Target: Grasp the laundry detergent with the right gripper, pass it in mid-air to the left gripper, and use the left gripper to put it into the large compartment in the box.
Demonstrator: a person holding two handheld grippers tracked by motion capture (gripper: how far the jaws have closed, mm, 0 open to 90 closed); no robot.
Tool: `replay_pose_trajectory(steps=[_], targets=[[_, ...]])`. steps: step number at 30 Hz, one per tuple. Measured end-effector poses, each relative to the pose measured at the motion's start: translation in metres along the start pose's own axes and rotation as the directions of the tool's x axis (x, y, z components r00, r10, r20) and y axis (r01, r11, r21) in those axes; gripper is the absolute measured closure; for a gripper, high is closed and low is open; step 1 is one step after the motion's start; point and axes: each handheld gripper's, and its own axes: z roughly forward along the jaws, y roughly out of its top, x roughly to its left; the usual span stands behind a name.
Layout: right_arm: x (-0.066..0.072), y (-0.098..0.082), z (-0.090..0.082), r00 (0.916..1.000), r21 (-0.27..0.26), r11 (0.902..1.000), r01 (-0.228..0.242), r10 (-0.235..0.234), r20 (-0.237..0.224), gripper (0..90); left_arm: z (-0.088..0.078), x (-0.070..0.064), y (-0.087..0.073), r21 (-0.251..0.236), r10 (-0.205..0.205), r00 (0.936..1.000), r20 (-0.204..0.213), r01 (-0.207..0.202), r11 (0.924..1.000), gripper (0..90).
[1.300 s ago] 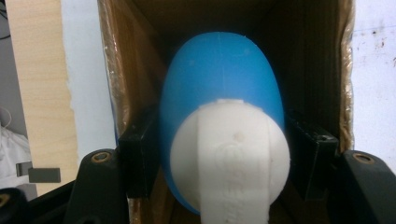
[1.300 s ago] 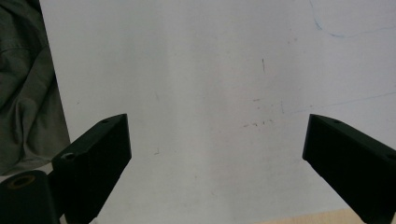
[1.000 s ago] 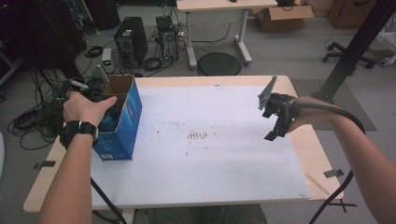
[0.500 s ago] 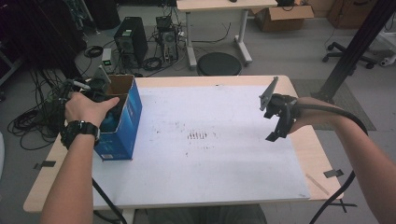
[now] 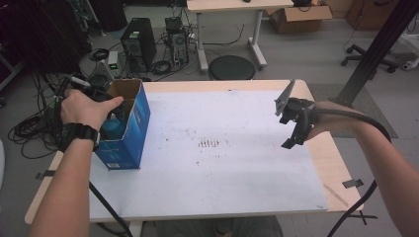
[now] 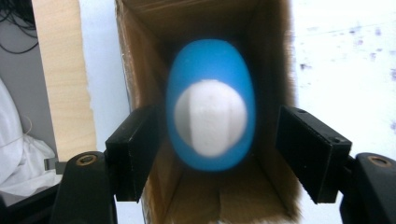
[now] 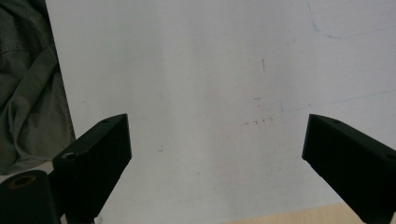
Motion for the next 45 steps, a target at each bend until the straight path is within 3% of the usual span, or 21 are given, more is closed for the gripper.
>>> replay_pose_trajectory(steps=[3, 8, 9, 14, 17, 18, 21, 22, 23, 26, 27, 28, 29, 30, 31, 37, 38, 41, 42, 43, 45], targets=[[0.002, 0.003, -0.002, 1.0000, -0.005, 1.0000, 0.006, -0.006, 0.001, 7.8, -0.017, -0.007, 0.002, -0.024, 0.035, 0.9993, -0.009, -0.036, 0.9991, 30.8], [0.004, 0.006, -0.004, 0.9999, -0.003, 0.9999, 0.012, -0.012, 0.002, 7.8, -0.028, -0.020, 0.004, -0.042, 0.078, 0.9969, -0.010, -0.078, 0.9960, 30.4], [0.004, 0.006, -0.004, 0.9999, -0.002, 0.9999, 0.010, -0.010, 0.002, 7.8, -0.033, -0.029, 0.006, -0.054, 0.109, 0.9941, -0.006, -0.109, 0.9926, 30.0], [0.004, 0.007, -0.004, 0.9999, 0.001, 0.9999, 0.011, -0.011, 0.004, 7.8, -0.033, -0.049, 0.009, -0.051, 0.168, 0.9856, 0.021, -0.167, 0.9847, 27.7], [0.004, 0.008, -0.004, 0.9999, 0.007, 0.9999, 0.012, -0.012, 0.001, 7.7, -0.026, -0.067, 0.012, -0.042, 0.235, 0.9712, 0.040, -0.233, 0.9715, 26.7], [0.004, 0.008, -0.004, 0.9999, 0.007, 0.9999, 0.012, -0.012, 0.001, 7.7, -0.026, -0.067, 0.012, -0.042, 0.235, 0.9712, 0.040, -0.233, 0.9715, 26.3], [0.004, 0.008, -0.005, 1.0000, 0.010, 0.9999, 0.009, -0.009, 0.000, 7.7, -0.019, -0.086, 0.012, -0.036, 0.287, 0.9549, 0.077, -0.285, 0.9579, 22.6], [0.004, 0.008, -0.005, 1.0000, 0.010, 0.9999, 0.009, -0.009, 0.000, 7.7, -0.019, -0.086, 0.012, -0.036, 0.287, 0.9549, 0.077, -0.285, 0.9579, 22.0], [0.003, 0.008, -0.005, 1.0000, 0.009, 0.9999, 0.009, -0.009, 0.001, 7.7, -0.017, -0.092, 0.013, -0.035, 0.308, 0.9477, 0.083, -0.306, 0.9513, 22.0], [0.003, 0.007, -0.008, 1.0000, 0.010, 0.9999, -0.001, 0.001, 0.005, 7.7, -0.013, -0.104, 0.013, -0.039, 0.340, 0.9356, 0.096, -0.338, 0.9405, 19.6], [0.002, 0.006, -0.009, 1.0000, 0.009, 1.0000, 0.003, -0.003, 0.004, 7.7, -0.011, -0.112, 0.014, -0.039, 0.361, 0.9269, 0.104, -0.359, 0.9327, 18.6], [0.002, 0.006, -0.009, 1.0000, 0.009, 1.0000, 0.003, -0.003, 0.004, 7.7, -0.011, -0.112, 0.014, -0.039, 0.361, 0.9269, 0.104, -0.359, 0.9327, 17.9], [0.002, 0.006, -0.010, 1.0000, 0.006, 1.0000, -0.002, 0.002, 0.005, 7.5, -0.008, -0.121, 0.015, -0.038, 0.385, 0.9164, 0.111, -0.383, 0.9230, 16.9], [0.001, 0.006, -0.010, 1.0000, 0.008, 1.0000, -0.001, 0.001, 0.003, 7.4, -0.008, -0.121, 0.015, -0.038, 0.385, 0.9164, 0.111, -0.383, 0.9230, 16.1], [0.001, 0.006, -0.011, 1.0000, 0.005, 1.0000, -0.006, 0.006, -0.002, 7.1, -0.007, -0.125, 0.015, -0.041, 0.392, 0.9123, 0.118, -0.390, 0.9198, 14.5], [-0.001, 0.004, -0.012, 0.9999, -0.003, 0.9999, -0.011, 0.011, -0.008, 6.0, -0.001, -0.145, 0.017, -0.048, 0.449, 0.8796, 0.157, -0.448, 0.8930, 10.7], [-0.001, 0.004, -0.012, 0.9999, -0.003, 0.9999, -0.011, 0.011, -0.008, 6.0, -0.001, -0.145, 0.017, -0.048, 0.449, 0.8796, 0.157, -0.448, 0.8930, 9.9], [-0.002, 0.003, -0.013, 0.9998, -0.001, 0.9999, -0.015, 0.015, -0.010, 5.8, 0.000, -0.151, 0.018, -0.066, 0.463, 0.8695, 0.171, -0.459, 0.8859, 8.2], [-0.002, 0.003, -0.013, 0.9998, -0.001, 0.9999, -0.015, 0.015, -0.010, 5.8, 0.000, -0.151, 0.018, -0.066, 0.463, 0.8695, 0.171, -0.459, 0.8859, 7.8], [-0.002, 0.003, -0.013, 0.9998, 0.000, 0.9999, -0.014, 0.014, -0.011, 5.8, 0.001, -0.154, 0.018, -0.064, 0.474, 0.8629, 0.176, -0.470, 0.8803, 7.7], [-0.002, 0.003, -0.012, 0.9999, 0.001, 0.9999, -0.010, 0.010, -0.011, 5.9, 0.002, -0.156, 0.018, -0.064, 0.475, 0.8601, 0.185, -0.472, 0.8792, 6.7]])
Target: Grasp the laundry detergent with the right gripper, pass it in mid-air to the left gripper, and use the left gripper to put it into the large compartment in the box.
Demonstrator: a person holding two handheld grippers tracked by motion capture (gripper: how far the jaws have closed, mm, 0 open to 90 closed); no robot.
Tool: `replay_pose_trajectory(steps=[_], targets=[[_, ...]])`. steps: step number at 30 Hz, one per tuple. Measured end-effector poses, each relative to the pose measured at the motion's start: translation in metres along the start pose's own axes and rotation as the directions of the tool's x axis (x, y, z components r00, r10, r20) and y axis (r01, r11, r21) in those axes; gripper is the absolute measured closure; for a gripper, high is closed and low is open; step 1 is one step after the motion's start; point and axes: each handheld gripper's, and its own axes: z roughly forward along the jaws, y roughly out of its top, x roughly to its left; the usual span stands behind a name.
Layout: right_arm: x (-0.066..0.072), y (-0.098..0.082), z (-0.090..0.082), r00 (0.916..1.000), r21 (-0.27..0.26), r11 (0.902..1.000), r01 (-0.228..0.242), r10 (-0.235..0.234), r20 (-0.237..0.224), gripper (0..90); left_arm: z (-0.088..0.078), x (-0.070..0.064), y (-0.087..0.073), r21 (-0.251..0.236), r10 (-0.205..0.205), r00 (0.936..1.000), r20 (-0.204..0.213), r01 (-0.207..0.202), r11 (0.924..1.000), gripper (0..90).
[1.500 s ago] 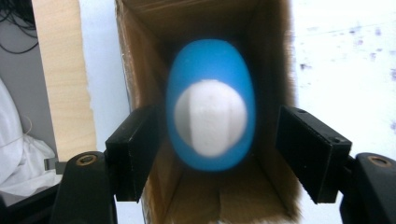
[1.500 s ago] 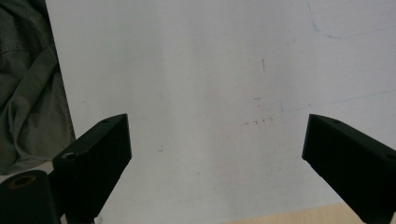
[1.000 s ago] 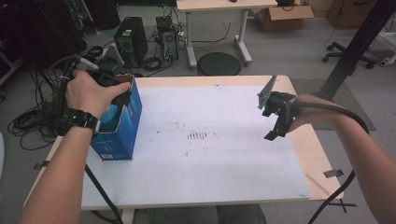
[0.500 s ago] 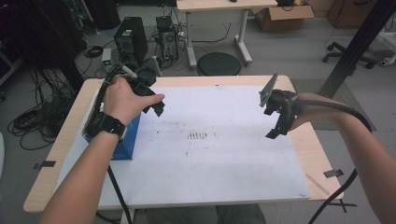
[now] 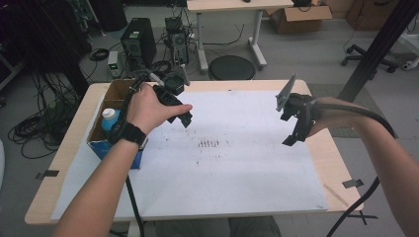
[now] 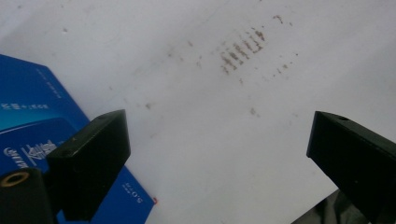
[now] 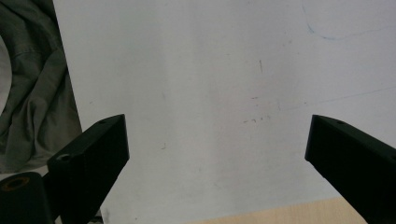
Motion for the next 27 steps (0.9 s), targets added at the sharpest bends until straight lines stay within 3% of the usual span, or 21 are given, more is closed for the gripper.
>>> replay_pose_trajectory(steps=[3, 27], targets=[[-0.0006, -0.0005, 0.0002, 1.0000, -0.001, 1.0000, -0.005, 0.005, 0.001, 5.9, 0.0002, -0.0029, 0.0012, -0.011, 0.003, 0.9994, 0.034, -0.003, 0.9999, 6.2], [-0.0011, -0.0003, 0.0045, 0.9999, -0.001, 1.0000, -0.004, 0.004, -0.009, 5.5, -0.0027, -0.0068, 0.0021, -0.025, 0.022, 0.9976, 0.065, -0.021, 0.9995, 4.7]])
